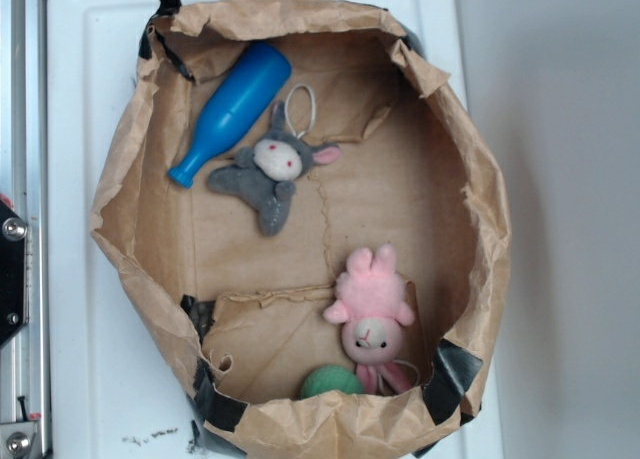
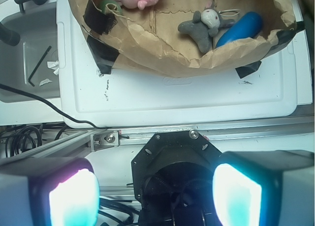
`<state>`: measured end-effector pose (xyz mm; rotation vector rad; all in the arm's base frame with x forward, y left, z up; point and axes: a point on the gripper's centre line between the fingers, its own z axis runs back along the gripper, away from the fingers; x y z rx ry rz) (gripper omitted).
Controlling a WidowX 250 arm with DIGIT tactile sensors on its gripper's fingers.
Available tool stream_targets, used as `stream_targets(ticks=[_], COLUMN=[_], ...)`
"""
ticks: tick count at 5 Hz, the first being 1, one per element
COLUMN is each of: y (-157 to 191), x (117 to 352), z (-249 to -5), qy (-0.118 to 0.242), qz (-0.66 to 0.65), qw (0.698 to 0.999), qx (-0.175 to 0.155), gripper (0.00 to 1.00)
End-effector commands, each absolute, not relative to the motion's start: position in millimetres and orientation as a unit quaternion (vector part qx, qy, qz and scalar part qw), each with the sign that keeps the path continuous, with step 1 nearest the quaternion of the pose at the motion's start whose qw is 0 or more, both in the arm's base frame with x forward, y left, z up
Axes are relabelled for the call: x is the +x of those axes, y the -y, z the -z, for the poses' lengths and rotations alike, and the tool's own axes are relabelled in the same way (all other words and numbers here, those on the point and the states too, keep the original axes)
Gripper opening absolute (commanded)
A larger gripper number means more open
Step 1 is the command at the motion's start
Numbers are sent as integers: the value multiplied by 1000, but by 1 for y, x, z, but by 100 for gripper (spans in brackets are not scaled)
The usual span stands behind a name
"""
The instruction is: Grab the blue bottle.
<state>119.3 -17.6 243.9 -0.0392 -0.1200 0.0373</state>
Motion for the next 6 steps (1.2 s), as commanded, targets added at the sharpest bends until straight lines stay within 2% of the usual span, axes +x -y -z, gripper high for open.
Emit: stream_targets(ticks=[1, 2, 3, 4, 5, 6], y=[18, 18, 6, -12, -48, -75], x=[119, 167, 215, 235, 250, 238], z=[-244, -244, -242, -230, -198, -182], qy=[60, 82, 126, 152, 147, 122], qz=[-19, -80, -147, -189, -262, -310], qw=[998, 993, 981, 970, 954, 943], qx=[-20, -12, -23, -21, -15, -5], gripper=[100, 100, 100, 100, 100, 100])
